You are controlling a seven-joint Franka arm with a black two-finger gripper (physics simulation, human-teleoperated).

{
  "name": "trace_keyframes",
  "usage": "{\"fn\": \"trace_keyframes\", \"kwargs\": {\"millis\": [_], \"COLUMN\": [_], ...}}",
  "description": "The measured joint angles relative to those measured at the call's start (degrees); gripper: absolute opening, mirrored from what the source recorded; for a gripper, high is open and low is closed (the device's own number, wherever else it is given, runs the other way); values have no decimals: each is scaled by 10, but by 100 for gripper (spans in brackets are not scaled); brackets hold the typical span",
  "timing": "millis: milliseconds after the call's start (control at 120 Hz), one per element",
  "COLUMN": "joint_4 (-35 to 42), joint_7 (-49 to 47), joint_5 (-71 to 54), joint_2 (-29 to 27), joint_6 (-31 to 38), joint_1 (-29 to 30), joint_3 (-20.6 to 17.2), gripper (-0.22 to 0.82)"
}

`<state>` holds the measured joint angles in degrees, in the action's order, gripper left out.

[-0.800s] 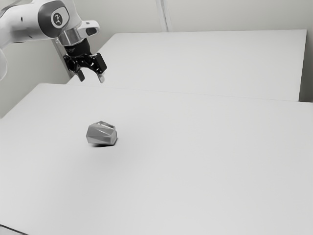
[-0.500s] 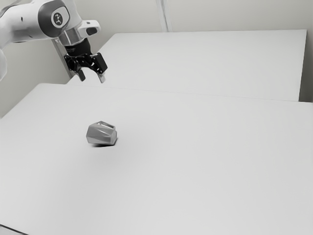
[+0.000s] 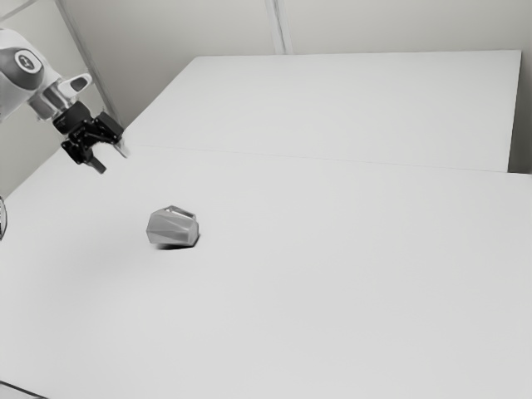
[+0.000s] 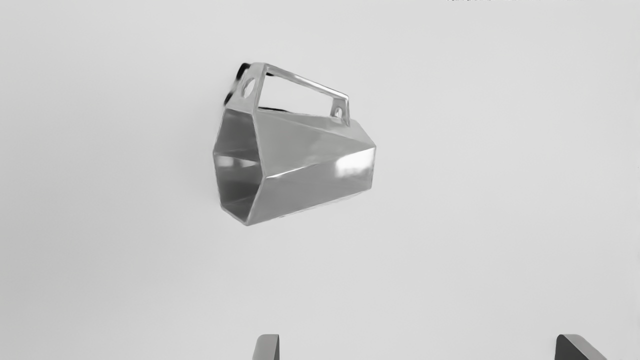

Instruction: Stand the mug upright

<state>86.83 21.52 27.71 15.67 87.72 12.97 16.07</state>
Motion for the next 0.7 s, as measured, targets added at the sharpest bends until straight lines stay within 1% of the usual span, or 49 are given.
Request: {"fn": "trace_keyframes", "kwargs": {"millis": [142, 275, 383, 500, 700], "joint_4": [-8, -9, -7, 5, 64], "joint_7": [48, 93, 128, 160, 202], "joint_5": [75, 147, 195, 234, 302], "joint_2": [70, 128, 164, 186, 189], "joint_6": [-4, -6, -7, -8, -18], "joint_1": [38, 56, 61, 62, 61], "joint_3": [0, 0, 0, -1, -4], "gripper": [60, 60, 60, 60, 60]}}
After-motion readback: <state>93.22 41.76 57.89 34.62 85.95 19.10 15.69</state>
